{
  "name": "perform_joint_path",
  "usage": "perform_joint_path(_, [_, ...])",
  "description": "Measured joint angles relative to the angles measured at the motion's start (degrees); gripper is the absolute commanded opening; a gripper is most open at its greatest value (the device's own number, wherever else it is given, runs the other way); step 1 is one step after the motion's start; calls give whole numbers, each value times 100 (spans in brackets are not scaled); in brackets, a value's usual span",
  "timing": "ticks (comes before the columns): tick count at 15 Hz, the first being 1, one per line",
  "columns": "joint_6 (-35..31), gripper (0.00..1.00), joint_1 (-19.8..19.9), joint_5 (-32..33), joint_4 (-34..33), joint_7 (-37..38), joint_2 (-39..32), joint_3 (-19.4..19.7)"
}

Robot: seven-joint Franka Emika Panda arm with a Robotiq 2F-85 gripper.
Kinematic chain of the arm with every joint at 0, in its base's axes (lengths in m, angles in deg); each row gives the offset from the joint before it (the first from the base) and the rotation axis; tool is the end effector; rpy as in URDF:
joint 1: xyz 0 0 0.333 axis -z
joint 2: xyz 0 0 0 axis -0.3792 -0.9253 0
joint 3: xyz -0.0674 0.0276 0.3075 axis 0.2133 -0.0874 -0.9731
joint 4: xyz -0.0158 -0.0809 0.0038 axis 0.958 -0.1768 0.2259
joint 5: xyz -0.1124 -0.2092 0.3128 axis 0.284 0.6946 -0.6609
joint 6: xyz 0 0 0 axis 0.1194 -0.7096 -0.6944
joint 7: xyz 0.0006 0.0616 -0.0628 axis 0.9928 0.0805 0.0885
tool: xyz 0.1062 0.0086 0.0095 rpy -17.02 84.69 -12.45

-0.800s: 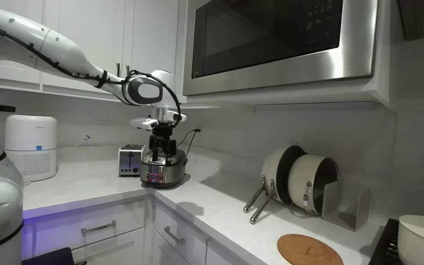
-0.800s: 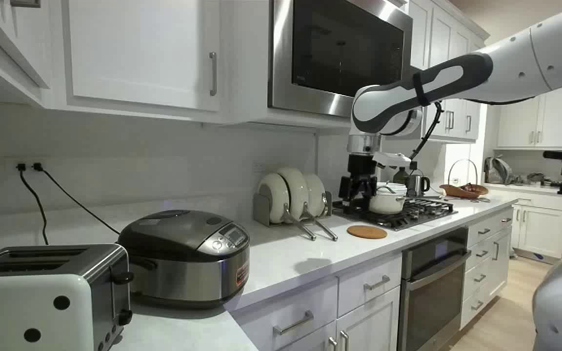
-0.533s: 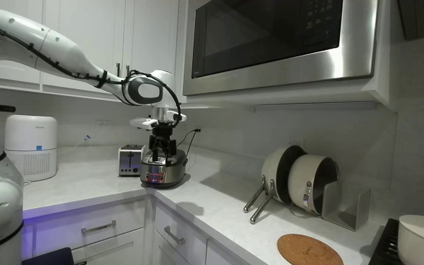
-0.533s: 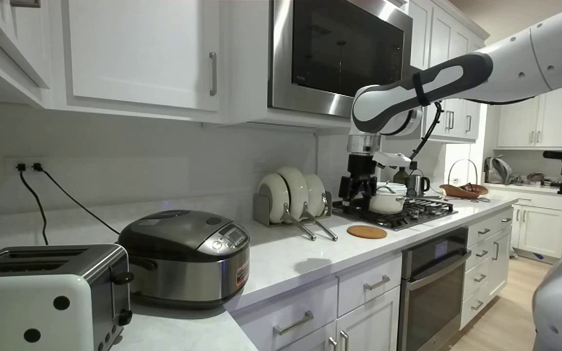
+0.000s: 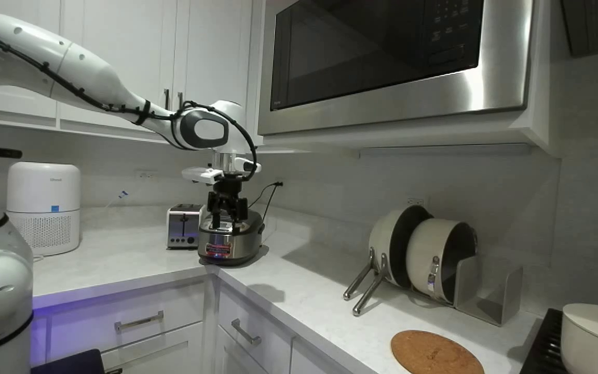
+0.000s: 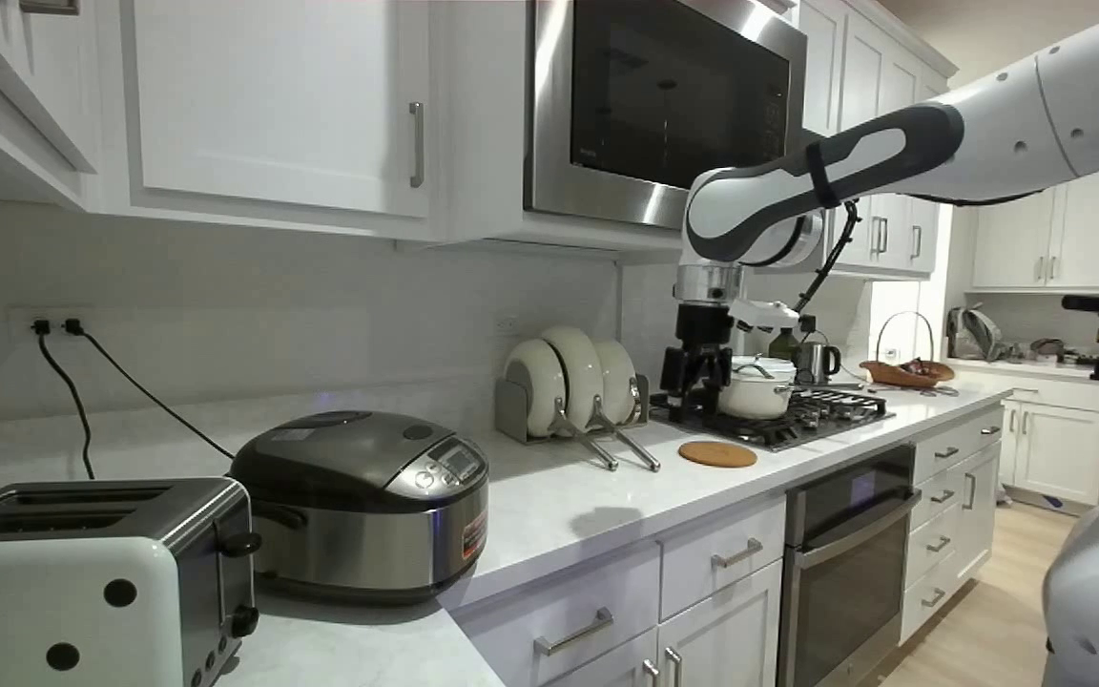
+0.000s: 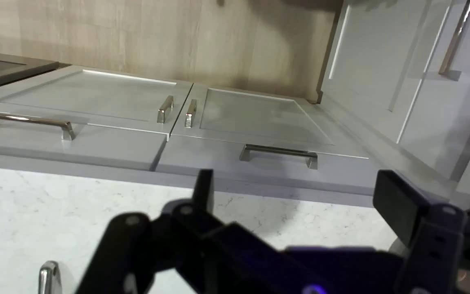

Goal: Push the lever on the toaster downwards

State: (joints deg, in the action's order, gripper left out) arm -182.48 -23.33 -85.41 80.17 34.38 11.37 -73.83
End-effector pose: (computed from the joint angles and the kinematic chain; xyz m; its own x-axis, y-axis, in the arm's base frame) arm 0.4281 -0.0303 0.5293 0.9883 0.1397 0.0615 0.1414 -0.9896 -0.0250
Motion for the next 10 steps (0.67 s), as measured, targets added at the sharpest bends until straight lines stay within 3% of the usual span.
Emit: perform_joint_path(10, [-2, 100, -705, -523, 252, -1199, 8, -137])
